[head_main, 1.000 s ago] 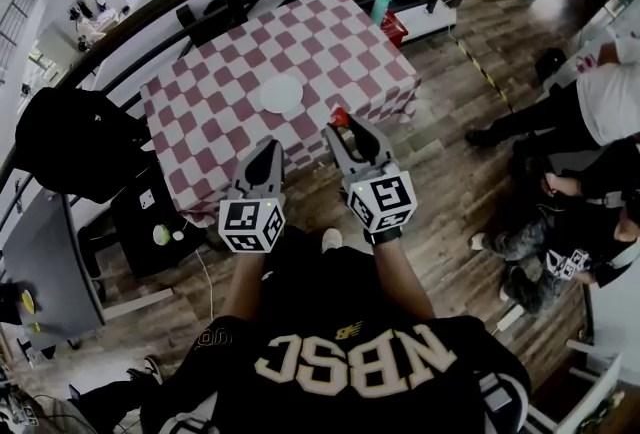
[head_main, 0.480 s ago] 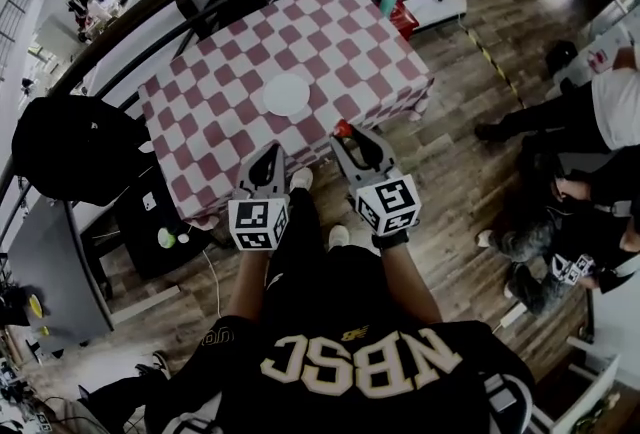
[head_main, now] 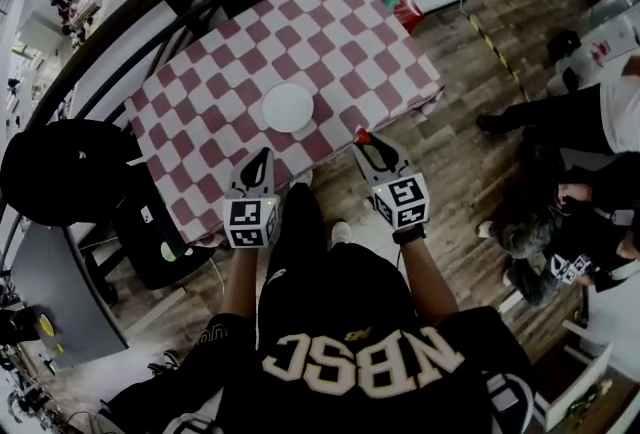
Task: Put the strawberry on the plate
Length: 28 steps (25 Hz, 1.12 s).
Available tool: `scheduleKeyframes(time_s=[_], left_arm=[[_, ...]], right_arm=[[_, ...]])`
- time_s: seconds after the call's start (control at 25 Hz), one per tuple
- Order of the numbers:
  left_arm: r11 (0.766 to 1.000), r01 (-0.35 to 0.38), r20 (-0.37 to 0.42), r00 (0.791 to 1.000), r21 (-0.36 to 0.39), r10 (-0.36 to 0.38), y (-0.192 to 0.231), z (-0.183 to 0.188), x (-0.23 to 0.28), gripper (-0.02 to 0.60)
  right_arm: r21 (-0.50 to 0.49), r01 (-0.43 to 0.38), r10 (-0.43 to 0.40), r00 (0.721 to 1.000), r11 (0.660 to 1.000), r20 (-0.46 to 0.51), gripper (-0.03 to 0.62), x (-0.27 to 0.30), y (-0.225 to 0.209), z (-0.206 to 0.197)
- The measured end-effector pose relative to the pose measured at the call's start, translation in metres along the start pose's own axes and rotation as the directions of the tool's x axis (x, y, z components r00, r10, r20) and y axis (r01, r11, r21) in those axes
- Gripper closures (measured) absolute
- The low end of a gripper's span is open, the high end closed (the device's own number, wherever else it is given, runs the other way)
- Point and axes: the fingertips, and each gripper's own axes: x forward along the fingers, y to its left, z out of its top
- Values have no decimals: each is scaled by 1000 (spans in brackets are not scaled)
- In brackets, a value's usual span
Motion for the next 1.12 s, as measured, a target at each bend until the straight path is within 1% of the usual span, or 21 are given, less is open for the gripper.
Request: scheduleKeyframes(time_s=[0.12,0.2,0.32,0.4,0.6,0.8,0.96,1.12], left_arm=[[1000,28,-64,998,-8,-28,13,-15,20,566],[999,48,-102,994,0,-48,21,-23,35,566],[996,88,-148,986,32,-83,30,-33,57,566],[993,111,-173,980,43,-102,36,-40,68,566],[989,137,-229,966,54,-122,55,-62,92,566],[985,156,-280,951,74,-130,71,-78,110,566],[986,156,-303,944,58,-131,85,-90,121,566],[983,170,-323,936,66,-140,90,-101,130,566]], right_arm=[[16,-13,14,998,1000,-62,453,18,-14,-19],[9,-26,27,993,1000,-111,453,32,-24,-33],[-71,-38,24,981,997,-192,453,53,-40,-51],[-114,-56,29,973,992,-229,453,67,-46,-58],[-179,-138,83,955,974,-285,453,109,-46,-63],[-210,-228,149,930,951,-335,453,151,-36,-63],[-219,-280,190,914,935,-358,453,184,-24,-62],[-195,-318,232,902,928,-364,453,214,-8,-60]])
